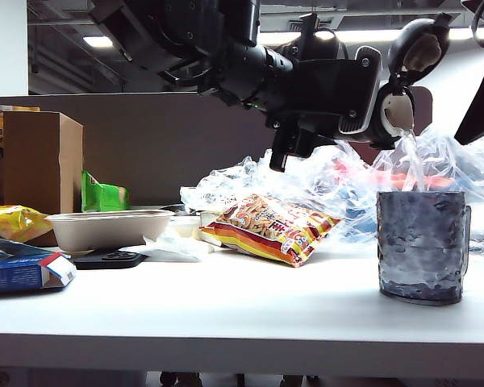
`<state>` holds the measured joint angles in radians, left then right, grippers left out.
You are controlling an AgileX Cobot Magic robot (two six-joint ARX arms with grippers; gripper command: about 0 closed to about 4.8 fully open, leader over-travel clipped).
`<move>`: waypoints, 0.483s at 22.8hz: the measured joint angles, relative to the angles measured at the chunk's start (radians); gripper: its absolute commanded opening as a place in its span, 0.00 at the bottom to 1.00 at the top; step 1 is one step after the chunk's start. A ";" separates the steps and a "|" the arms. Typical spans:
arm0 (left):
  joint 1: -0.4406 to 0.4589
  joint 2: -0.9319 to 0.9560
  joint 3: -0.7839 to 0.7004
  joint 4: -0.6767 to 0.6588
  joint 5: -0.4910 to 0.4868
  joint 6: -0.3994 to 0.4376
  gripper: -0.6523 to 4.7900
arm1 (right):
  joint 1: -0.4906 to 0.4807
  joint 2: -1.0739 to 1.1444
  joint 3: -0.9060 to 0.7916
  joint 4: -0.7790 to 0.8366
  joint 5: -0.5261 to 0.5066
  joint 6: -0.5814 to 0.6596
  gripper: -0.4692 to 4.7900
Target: Pick up the black thermos, pour some water into the cup, then place the black thermos back on the table.
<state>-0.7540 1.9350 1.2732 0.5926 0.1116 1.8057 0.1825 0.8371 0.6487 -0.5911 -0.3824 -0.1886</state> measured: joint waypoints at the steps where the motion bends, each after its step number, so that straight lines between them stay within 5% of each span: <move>1: 0.000 0.000 0.000 0.001 0.001 0.001 0.12 | 0.000 0.000 0.000 0.000 0.000 0.000 1.00; 11: 0.000 0.000 0.012 0.010 0.002 0.046 0.12 | 0.000 0.000 0.000 -0.030 0.000 0.000 1.00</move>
<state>-0.7536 1.9350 1.2850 0.6022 0.1131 1.8519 0.1825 0.8371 0.6487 -0.6212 -0.3824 -0.1886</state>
